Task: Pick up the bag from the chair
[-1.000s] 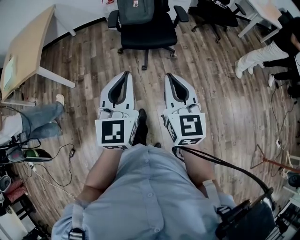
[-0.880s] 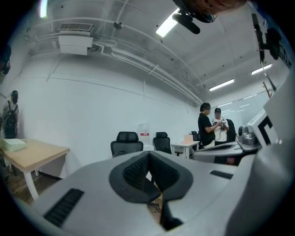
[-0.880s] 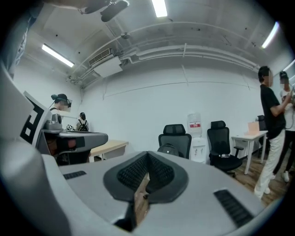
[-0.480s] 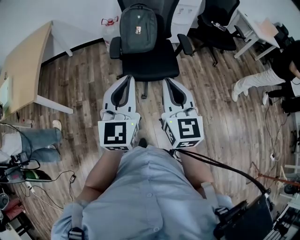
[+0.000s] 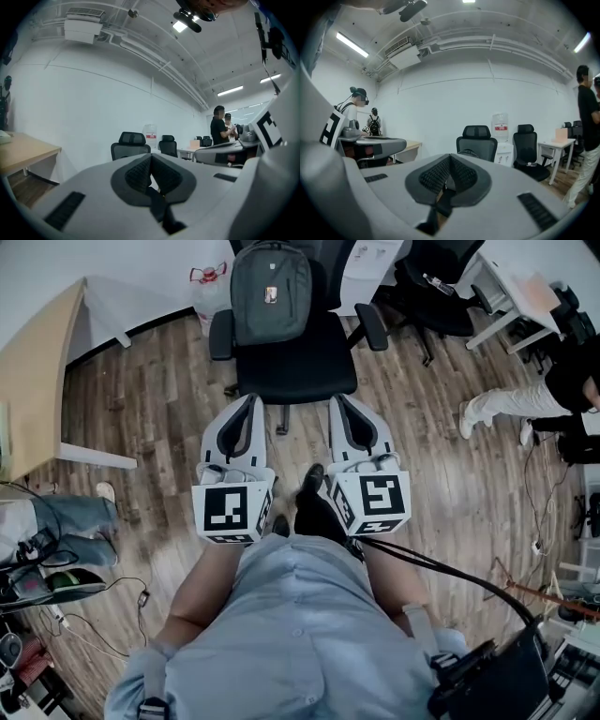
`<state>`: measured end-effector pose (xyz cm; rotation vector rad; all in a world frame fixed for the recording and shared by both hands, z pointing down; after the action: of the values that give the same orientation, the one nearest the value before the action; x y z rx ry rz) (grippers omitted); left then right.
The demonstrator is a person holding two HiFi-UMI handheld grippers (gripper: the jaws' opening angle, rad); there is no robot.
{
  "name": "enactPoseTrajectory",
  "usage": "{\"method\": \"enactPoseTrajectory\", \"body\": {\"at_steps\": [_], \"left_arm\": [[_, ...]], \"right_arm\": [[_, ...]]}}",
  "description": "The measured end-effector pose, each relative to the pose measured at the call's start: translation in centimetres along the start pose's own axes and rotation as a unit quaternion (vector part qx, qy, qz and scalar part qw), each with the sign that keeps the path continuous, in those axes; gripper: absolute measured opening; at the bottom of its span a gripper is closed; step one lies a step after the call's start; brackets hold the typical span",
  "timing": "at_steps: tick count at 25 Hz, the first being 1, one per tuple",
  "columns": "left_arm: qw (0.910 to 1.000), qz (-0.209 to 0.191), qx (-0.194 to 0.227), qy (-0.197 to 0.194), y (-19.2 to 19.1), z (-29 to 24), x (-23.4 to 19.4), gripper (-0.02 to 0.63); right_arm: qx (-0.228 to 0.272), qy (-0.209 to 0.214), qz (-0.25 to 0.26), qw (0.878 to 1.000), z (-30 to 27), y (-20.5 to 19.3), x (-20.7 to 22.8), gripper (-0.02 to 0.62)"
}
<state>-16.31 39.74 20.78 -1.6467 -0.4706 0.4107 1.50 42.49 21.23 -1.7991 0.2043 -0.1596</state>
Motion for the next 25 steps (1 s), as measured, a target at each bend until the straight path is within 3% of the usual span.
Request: {"method": "enactPoseTrajectory", "body": {"at_steps": [11, 17, 25], "left_arm": [[0.9991, -0.011, -0.035, 0.021, -0.8, -9.4, -1.2, 0.0], [0.9978, -0.036, -0.044, 0.034, 1.4, -17.6, -1.6, 0.001], [0.9954, -0.06, -0.033, 0.067, 4.7, -24.3, -2.5, 0.002]], "right_arm": [[-0.007, 0.023, -0.005, 1.0, -8.8, -0.1, 6.0, 0.001], [-0.006, 0.046, -0.021, 0.999, -15.2, 1.6, 11.3, 0.001], [0.02, 0.083, -0.024, 0.996, -21.9, 5.2, 16.0, 0.002]]}}
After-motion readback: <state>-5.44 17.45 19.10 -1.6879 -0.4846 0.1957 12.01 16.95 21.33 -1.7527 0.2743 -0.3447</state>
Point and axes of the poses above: the fingertips, and each gripper's own axes: z backward along the fingers, x to its right, y out of its top, the point moved 8 cm from there along z, backward along the fingers, and after that the axes turned 6 degrees about -x, right-handed, at the moved point
